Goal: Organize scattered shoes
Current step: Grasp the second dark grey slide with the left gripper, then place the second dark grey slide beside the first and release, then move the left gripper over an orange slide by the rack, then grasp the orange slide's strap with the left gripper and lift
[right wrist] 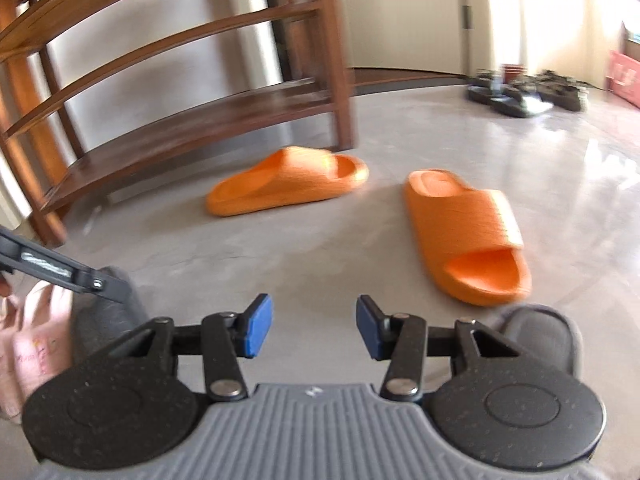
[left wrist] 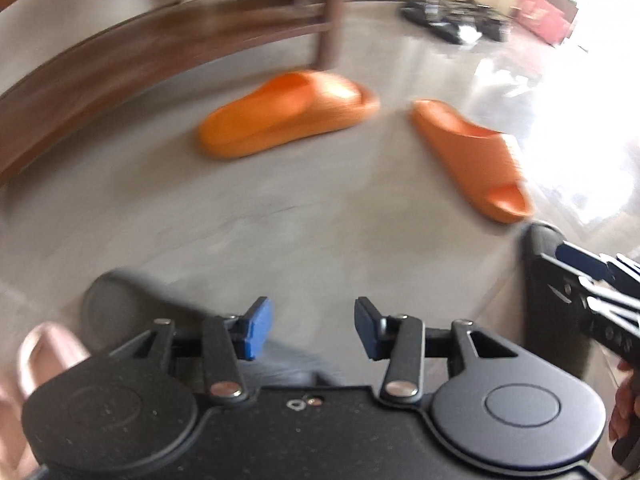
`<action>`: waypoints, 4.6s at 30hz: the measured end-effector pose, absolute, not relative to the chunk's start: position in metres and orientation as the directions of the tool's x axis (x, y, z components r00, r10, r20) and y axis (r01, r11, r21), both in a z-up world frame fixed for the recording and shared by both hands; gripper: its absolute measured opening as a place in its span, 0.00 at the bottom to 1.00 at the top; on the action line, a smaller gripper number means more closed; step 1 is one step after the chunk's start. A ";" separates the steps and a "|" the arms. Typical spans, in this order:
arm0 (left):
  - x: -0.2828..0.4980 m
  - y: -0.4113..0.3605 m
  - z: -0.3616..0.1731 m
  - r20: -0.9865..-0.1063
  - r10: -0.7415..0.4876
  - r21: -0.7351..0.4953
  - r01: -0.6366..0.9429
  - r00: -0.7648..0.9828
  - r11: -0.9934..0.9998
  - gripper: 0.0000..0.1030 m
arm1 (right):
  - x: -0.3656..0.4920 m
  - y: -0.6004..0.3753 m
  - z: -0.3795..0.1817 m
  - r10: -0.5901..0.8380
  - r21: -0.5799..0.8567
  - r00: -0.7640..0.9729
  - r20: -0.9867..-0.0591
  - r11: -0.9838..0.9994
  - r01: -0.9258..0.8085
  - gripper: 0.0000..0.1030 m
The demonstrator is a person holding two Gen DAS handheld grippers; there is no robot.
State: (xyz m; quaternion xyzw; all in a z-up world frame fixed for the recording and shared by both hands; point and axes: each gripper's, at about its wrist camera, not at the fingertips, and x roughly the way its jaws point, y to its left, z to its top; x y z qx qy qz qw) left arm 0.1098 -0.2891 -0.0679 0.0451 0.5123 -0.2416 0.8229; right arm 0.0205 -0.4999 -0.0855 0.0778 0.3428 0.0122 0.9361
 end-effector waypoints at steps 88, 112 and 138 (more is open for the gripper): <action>0.143 -0.165 -0.109 -0.909 -0.187 -0.174 0.067 0.373 0.982 0.34 | 0.046 -0.391 -0.172 0.369 -0.409 0.598 -0.712 0.475 -0.779 0.41; 0.227 -0.243 -0.085 -0.703 -0.458 -0.368 0.273 0.545 0.889 0.36 | 0.077 -0.497 -0.133 0.466 0.216 0.627 -0.624 0.874 -0.435 0.44; 0.339 -0.332 -0.133 -0.792 -0.301 -0.203 0.235 0.531 0.951 0.52 | 0.236 -0.602 -0.100 0.220 0.400 0.810 -0.543 0.916 0.019 0.46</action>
